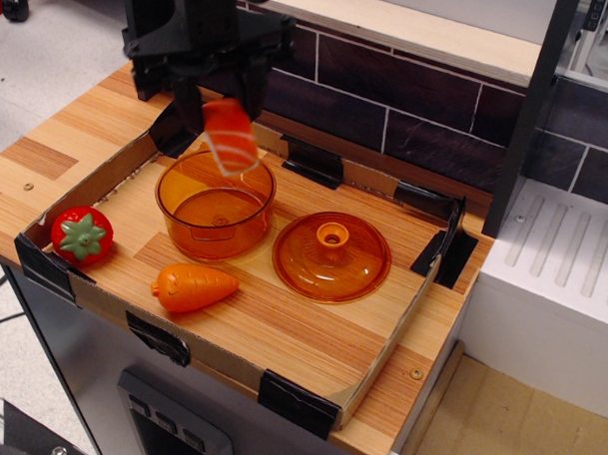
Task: Take sushi out of pot
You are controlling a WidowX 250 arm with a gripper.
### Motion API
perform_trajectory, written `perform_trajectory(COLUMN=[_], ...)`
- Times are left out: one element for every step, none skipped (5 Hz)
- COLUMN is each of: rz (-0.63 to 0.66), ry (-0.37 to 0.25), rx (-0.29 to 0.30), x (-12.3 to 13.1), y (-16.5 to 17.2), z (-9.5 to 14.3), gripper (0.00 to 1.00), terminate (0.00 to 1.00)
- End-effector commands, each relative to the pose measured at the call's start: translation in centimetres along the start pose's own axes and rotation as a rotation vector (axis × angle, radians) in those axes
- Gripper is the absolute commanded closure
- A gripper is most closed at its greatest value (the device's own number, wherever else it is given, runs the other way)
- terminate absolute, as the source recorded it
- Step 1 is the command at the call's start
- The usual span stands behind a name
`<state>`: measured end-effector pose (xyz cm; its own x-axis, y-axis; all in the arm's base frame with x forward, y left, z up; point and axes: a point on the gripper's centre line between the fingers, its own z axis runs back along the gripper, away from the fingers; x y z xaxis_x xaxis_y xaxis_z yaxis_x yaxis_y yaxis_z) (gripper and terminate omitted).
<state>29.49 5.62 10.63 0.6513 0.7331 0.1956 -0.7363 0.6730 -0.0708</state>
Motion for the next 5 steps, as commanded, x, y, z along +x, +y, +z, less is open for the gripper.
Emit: perform_trajectory(rz=[-0.219,-0.296,-0.320,-0.317,-0.309], ry=[0.019,0.025,-0.008,-0.031,-0.061], rx=[-0.023,-0.001,0.006,0.013,-0.011], x=[-3.7,-5.2,-6.1,-6.5,-6.3], y=[-5.9,-7.8,-9.2,-10.2,-10.9], z=[1.2,-0.4,-2.5,-4.1,-4.8], gripper=[1.00,1.00,1.00,1.00,1.00], terminate=[0.00,0.00,0.00,0.00,0.00])
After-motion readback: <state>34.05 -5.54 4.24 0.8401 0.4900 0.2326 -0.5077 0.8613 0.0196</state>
